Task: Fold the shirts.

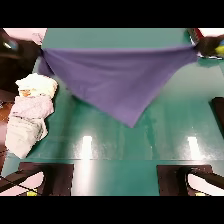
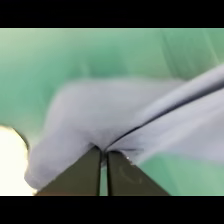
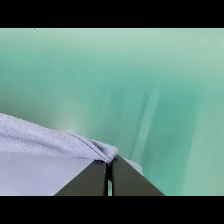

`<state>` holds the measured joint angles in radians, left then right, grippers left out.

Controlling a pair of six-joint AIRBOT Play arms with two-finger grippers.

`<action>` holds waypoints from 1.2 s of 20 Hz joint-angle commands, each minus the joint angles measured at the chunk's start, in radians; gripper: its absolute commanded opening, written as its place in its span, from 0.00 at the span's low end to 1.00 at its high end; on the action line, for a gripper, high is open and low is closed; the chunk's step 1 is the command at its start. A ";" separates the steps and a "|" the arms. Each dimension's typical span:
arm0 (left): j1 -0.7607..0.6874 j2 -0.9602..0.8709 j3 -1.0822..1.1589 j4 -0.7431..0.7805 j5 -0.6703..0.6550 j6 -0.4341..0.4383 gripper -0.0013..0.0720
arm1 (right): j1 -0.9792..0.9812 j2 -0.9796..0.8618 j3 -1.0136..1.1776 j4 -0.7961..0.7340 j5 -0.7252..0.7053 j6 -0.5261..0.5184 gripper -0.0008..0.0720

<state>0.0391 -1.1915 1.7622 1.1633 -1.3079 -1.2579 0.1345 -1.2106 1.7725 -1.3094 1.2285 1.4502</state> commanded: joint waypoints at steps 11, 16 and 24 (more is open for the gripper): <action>0.004 0.343 0.283 -0.179 -0.146 0.010 0.06 | 0.001 0.222 0.239 -0.150 0.034 -0.033 0.02; 0.004 0.304 0.001 -0.182 -0.153 0.010 0.06 | 0.001 0.008 0.239 -0.149 0.371 0.008 0.03; 0.004 0.040 -0.686 -0.263 0.034 0.176 0.06 | 0.001 -0.466 0.239 -0.149 0.406 0.008 0.03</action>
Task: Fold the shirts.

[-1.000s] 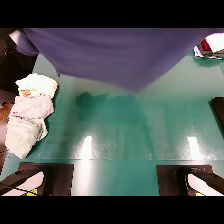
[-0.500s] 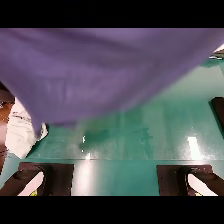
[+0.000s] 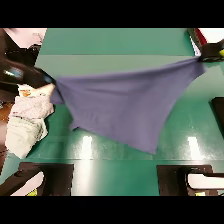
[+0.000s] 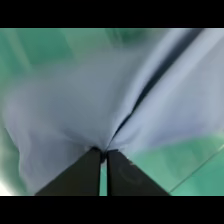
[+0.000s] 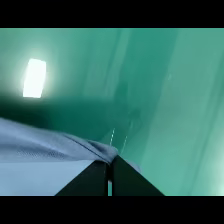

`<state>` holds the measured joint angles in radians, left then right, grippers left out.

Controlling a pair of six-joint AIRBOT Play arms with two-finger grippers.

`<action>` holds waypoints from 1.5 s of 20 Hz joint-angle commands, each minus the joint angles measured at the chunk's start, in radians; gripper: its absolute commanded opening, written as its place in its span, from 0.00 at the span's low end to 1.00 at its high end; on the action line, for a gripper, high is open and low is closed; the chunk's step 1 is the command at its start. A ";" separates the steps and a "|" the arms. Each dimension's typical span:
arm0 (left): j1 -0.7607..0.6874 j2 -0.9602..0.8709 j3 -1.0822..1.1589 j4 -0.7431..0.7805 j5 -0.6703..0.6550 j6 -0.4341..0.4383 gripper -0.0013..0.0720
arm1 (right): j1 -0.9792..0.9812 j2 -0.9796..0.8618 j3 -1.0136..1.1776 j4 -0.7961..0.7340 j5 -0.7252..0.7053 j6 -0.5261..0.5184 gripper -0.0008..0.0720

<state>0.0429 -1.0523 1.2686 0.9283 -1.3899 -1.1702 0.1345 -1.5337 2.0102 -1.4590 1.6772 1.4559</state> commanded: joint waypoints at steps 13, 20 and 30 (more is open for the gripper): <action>0.074 -0.341 0.143 -0.005 0.154 0.093 0.69 | -0.020 -0.239 0.020 -0.007 -0.184 0.034 0.63; 0.214 -0.212 -0.182 -0.015 0.000 0.046 0.69 | -0.121 0.032 -0.468 0.325 -0.141 -0.077 0.53; -0.055 -0.213 -0.524 -0.012 0.341 0.076 0.69 | -0.126 0.307 -0.888 0.340 -0.193 -0.097 0.53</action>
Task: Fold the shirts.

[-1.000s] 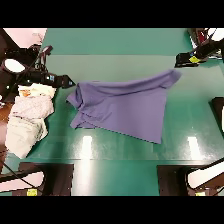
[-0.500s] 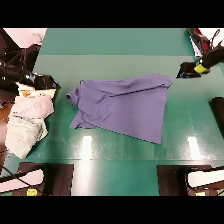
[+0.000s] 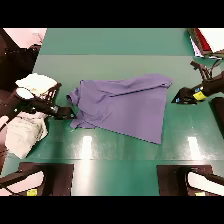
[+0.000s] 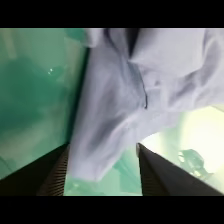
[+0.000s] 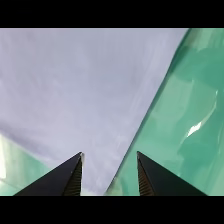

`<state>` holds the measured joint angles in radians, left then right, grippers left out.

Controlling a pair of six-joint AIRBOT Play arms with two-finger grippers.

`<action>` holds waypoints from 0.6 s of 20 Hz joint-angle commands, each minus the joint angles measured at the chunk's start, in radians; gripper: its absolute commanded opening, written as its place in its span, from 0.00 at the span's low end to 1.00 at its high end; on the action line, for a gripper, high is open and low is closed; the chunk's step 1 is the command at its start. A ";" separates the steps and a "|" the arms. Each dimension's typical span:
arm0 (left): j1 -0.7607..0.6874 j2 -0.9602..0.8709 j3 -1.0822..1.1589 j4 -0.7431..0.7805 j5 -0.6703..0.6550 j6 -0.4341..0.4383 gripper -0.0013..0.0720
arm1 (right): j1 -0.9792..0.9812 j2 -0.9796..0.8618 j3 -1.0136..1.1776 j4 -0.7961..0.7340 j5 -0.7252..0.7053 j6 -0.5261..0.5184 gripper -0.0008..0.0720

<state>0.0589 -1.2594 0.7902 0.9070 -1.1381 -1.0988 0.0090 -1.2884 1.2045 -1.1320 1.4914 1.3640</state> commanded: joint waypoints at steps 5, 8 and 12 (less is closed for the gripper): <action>-0.075 -0.031 -0.045 0.036 0.100 -0.028 0.69 | -0.018 0.149 -0.141 0.010 -0.014 -0.005 0.53; -0.075 -0.031 -0.045 0.031 0.098 -0.030 0.69 | -0.060 0.182 -0.159 0.012 -0.023 -0.004 0.53; -0.075 -0.031 -0.045 0.031 0.097 -0.049 0.48 | -0.107 0.193 -0.159 0.014 -0.017 -0.004 0.53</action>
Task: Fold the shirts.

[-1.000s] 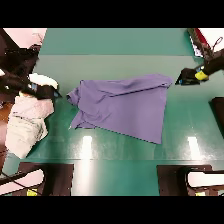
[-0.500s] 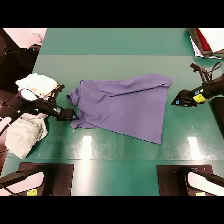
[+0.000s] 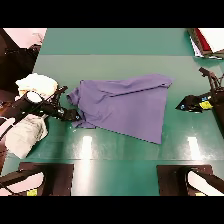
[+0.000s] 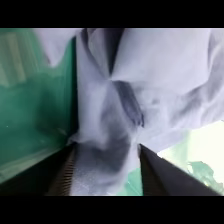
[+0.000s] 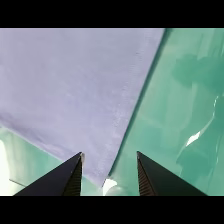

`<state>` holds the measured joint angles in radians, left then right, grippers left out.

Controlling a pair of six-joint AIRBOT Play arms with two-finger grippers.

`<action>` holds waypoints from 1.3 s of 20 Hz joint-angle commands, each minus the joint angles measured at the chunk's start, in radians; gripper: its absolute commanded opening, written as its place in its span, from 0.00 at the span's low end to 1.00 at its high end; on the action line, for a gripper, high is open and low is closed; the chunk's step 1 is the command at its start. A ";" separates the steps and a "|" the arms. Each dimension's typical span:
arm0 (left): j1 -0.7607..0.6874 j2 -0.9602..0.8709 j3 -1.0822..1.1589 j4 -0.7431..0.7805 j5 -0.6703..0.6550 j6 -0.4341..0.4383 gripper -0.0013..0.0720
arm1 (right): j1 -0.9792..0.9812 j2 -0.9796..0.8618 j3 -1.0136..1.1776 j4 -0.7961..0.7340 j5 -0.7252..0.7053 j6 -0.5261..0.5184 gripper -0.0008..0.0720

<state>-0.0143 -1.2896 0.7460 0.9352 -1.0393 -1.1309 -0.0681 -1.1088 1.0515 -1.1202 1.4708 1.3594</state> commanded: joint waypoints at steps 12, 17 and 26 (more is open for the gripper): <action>-0.002 0.098 0.151 -0.001 -0.155 -0.022 0.06 | -0.056 0.014 -0.138 -0.005 0.025 0.002 0.64; -0.002 0.187 0.191 -0.004 -0.169 -0.024 0.06 | -0.054 0.011 -0.444 0.147 -0.127 0.005 0.77; -0.002 0.187 0.191 -0.007 -0.177 -0.048 0.06 | 0.270 0.011 -0.569 0.255 -0.291 0.005 0.37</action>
<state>-0.0162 -1.1046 0.9352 0.9298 -1.2121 -1.1763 0.0986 -1.0973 0.4915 -0.8886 1.2407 1.3643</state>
